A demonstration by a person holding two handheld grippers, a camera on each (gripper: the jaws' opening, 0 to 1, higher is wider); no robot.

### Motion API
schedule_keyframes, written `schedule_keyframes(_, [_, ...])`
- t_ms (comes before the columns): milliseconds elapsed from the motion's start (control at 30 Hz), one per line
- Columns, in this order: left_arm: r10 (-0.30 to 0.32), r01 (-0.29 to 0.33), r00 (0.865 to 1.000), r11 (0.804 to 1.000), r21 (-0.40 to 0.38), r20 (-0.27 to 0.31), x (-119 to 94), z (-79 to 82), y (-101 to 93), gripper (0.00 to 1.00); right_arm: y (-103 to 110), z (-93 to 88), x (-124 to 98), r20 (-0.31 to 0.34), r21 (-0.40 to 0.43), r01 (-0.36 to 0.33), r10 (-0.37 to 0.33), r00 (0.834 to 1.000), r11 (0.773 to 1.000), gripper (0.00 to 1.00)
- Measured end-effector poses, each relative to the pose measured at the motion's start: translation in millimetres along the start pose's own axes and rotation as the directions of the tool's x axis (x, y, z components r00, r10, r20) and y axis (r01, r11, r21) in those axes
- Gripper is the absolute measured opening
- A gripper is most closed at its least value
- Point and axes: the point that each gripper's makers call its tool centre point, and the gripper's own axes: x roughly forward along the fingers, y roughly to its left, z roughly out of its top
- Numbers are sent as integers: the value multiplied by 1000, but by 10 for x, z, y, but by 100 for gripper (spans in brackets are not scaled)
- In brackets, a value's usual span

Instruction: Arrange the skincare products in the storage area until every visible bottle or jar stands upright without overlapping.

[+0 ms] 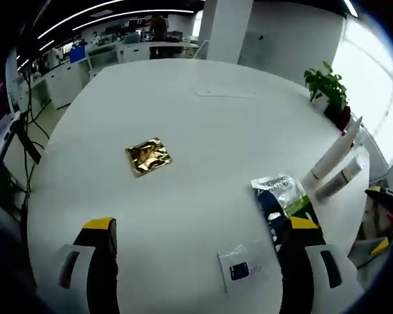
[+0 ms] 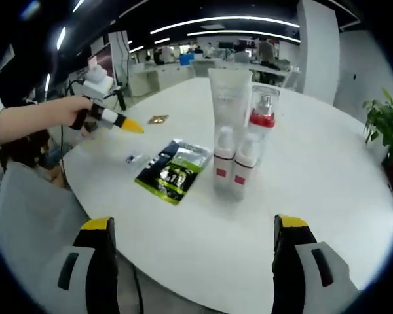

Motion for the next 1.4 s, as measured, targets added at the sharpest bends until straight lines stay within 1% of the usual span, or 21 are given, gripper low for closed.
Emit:
schedule_keyframes(100, [16, -16, 1000, 1000, -15, -10, 17, 2, -5, 99, 11, -12, -2, -6, 2, -4, 4, 1000, 1000, 100])
schedule_keyframes(133, [25, -25, 1000, 999, -20, -10, 37, 24, -1, 99, 16, -15, -3, -8, 3, -6, 6, 1000, 1000, 100])
schedule_keyframes(300, [78, -78, 997, 996, -39, -4, 212, 134, 92, 98, 8, -33, 8, -14, 8, -6, 6, 1000, 1000, 99])
schedule_keyframes(367, [93, -93, 996, 994, -55, -1, 234, 157, 115, 98, 1, -40, 10, -16, 13, -5, 5, 1000, 1000, 99])
schedule_keyframes(433, [108, -108, 994, 992, -66, 3, 230, 143, 124, 98, -3, -45, 11, -17, 15, -3, 3, 1000, 1000, 99])
schedule_keyframes(600, [152, -151, 988, 986, -71, 1, 380, 186, 265, 98, -10, -54, 15, -22, 17, -1, 1, 1000, 1000, 99])
schedule_keyframes(767, [181, -179, 983, 979, -100, 13, 456, 218, 390, 98, -14, -61, 21, -26, 17, 1, -1, 1000, 1000, 99])
schedule_keyframes(833, [194, -190, 981, 975, -116, 25, 454, 229, 400, 98, -16, -64, 21, -27, 19, 2, -2, 1000, 1000, 99])
schedule_keyframes(900, [211, -204, 977, 971, -127, 44, 500, 275, 455, 97, -20, -73, 22, -30, 20, 4, -3, 1000, 1000, 99])
schedule_keyframes(967, [228, -218, 972, 966, -139, 57, 495, 297, 465, 96, -26, -79, 23, -33, 20, 6, -6, 999, 1000, 99])
schedule_keyframes(1000, [249, -235, 965, 960, -152, 79, 525, 347, 517, 95, -28, -80, 23, -33, 20, 7, -6, 999, 1000, 99])
schedule_keyframes(1067, [273, -255, 956, 954, -159, 105, 611, 435, 625, 92, -33, -83, 24, -34, 22, 9, -8, 999, 1000, 99])
schedule_keyframes(1167, [291, -265, 946, 949, -171, 143, 720, 562, 710, 87, -39, -86, 26, -35, 24, 9, -8, 999, 1000, 99])
schedule_keyframes(1200, [300, -273, 942, 946, -175, 152, 716, 583, 692, 86, -44, -90, 28, -38, 24, 10, -9, 999, 1000, 99])
schedule_keyframes(1267, [312, -284, 937, 942, -177, 158, 761, 614, 731, 82, -46, -93, 28, -39, 26, 11, -10, 999, 1000, 99])
schedule_keyframes(1367, [324, -298, 936, 937, -183, 139, 805, 592, 772, 76, -49, -102, 30, -43, 27, 13, -11, 999, 1000, 99])
schedule_keyframes(1400, [324, -297, 936, 936, -189, 135, 855, 595, 822, 75, -51, -104, 34, -43, 29, 12, -11, 999, 1000, 99])
